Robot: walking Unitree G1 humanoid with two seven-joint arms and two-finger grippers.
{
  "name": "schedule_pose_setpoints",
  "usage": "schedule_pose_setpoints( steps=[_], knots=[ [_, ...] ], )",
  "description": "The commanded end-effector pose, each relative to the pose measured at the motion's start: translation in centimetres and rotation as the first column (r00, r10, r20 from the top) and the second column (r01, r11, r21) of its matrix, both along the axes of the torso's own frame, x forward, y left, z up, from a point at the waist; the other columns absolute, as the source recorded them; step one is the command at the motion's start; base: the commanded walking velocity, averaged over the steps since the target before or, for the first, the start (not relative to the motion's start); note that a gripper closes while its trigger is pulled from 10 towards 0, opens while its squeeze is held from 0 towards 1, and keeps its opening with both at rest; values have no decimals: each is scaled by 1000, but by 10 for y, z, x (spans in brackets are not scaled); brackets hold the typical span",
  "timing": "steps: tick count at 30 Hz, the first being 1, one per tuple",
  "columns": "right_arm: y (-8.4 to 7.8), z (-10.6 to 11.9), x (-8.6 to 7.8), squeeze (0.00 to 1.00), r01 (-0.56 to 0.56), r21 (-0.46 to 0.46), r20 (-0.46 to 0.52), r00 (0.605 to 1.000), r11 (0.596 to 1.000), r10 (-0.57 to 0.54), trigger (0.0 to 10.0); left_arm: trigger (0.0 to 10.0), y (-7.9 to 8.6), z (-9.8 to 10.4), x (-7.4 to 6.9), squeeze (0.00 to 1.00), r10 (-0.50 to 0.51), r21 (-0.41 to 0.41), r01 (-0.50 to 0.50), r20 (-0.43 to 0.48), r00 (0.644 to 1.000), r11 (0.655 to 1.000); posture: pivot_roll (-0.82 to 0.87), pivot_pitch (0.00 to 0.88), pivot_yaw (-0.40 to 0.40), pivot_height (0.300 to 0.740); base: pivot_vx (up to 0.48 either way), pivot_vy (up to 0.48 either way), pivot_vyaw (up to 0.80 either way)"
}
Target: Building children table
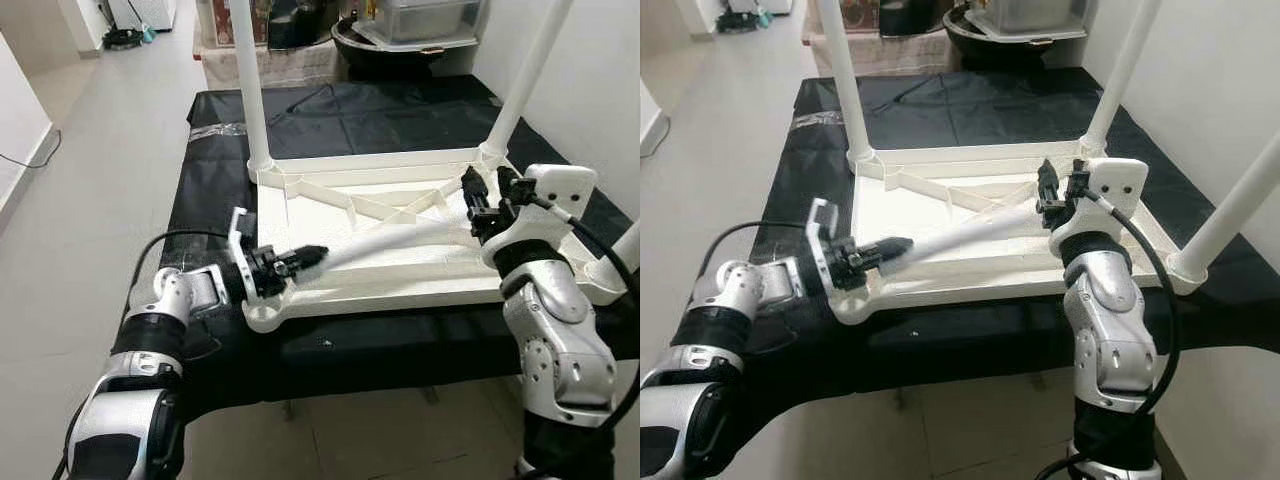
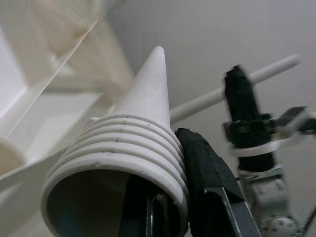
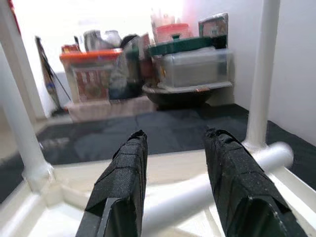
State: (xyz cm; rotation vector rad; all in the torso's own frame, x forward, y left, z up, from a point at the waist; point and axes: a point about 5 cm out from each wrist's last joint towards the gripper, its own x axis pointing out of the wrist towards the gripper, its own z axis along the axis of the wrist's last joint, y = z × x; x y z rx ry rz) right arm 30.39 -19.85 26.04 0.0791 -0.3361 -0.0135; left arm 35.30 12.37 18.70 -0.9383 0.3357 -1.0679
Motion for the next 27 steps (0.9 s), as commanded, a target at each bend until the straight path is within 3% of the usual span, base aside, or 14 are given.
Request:
schedule_pose_setpoints(
  steps=[1,2,4,9,10,12,13,17,18,20,21,22,24,27],
  knots=[
    [-2,6,1,0,-8,54,39,999,998,6,10000,0,8,9,-1,0,28,-41,-27,25,999,999,110,2,-58,740,0,0,0],
    [-2,6,1,0,-8,54,39,999,998,6,10000,0,8,9,-1,0,28,-41,-27,25,999,999,110,2,-58,740,0,0,0],
    [-6,24,2,0,-33,150,119,993,988,15,10000,0,14,17,-2,0,67,-67,-63,54,996,996,113,0,-62,740,0,0,0],
    [-8,27,5,0,-70,295,136,990,953,31,10000,0,19,24,-4,0,112,-107,-103,80,990,989,117,0,-65,740,0,0,0],
    [-7,21,7,910,-94,366,126,991,926,51,10000,0,19,28,-7,0,118,-131,-104,97,988,986,123,0,-70,740,0,0,0],
    [-7,17,8,910,-110,410,120,991,906,66,10000,0,19,31,-9,0,120,-147,-103,108,987,984,123,0,-70,740,0,0,0],
    [-6,14,9,1000,-133,451,121,989,882,88,10000,0,19,34,-12,0,119,-162,-99,119,986,982,127,0,-72,740,0,0,0],
    [8,2,12,1000,-231,571,114,973,787,203,10000,0,14,41,-22,0,107,-198,-77,150,983,977,129,0,-72,740,0,0,0],
    [11,-1,12,843,-253,591,116,966,766,230,10000,0,12,41,-24,0,101,-202,-69,153,983,977,134,0,-76,740,0,0,0],
    [13,-2,13,843,-270,608,120,961,746,250,10000,0,11,41,-27,0,100,-205,-68,151,984,976,134,0,-76,740,0,0,0],
    [17,-4,12,0,-302,639,134,949,708,284,10000,0,8,39,-30,0,94,-197,-63,152,984,978,134,0,-75,740,0,0,0],
    [21,-5,12,0,-341,662,152,933,667,327,10000,10000,5,37,-33,0,84,-194,-55,149,985,980,129,0,-74,740,0,0,0],
    [27,-6,9,0,-407,691,188,899,597,395,10000,10000,1,35,-39,0,63,-191,-34,149,987,981,127,0,-75,740,0,0,0],
    [28,-6,7,0,-425,694,198,889,581,413,10000,10000,1,34,-41,0,56,-192,-27,149,987,981,127,0,-75,740,0,0,0]
  ],
)
